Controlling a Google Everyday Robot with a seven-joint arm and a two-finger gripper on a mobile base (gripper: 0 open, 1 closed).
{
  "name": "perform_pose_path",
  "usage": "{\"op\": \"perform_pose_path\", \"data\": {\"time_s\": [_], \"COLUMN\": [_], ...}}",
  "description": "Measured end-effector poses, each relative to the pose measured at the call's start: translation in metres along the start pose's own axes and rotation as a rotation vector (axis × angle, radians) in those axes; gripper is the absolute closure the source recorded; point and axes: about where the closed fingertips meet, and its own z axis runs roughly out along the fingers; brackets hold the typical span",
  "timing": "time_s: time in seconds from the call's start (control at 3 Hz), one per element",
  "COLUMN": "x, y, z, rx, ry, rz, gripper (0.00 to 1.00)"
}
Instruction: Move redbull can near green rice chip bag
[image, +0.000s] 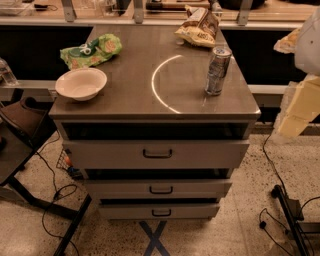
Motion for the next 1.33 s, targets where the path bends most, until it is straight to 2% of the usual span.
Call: {"op": "perform_pose_path", "data": {"time_s": [0.33, 0.67, 1.0, 1.33], "x": [0.0, 0.003, 0.018, 0.033], "y": [0.0, -0.013, -0.045, -0.094], "z": [0.0, -0.001, 0.008, 0.027], "rx": [0.0, 0.04, 0.114, 0.202], "ry": [0.0, -0.032, -0.119, -0.258], "rz": [0.0, 0.041, 0.154, 0.292], "gripper": [0.0, 0.0, 0.0, 0.0]}}
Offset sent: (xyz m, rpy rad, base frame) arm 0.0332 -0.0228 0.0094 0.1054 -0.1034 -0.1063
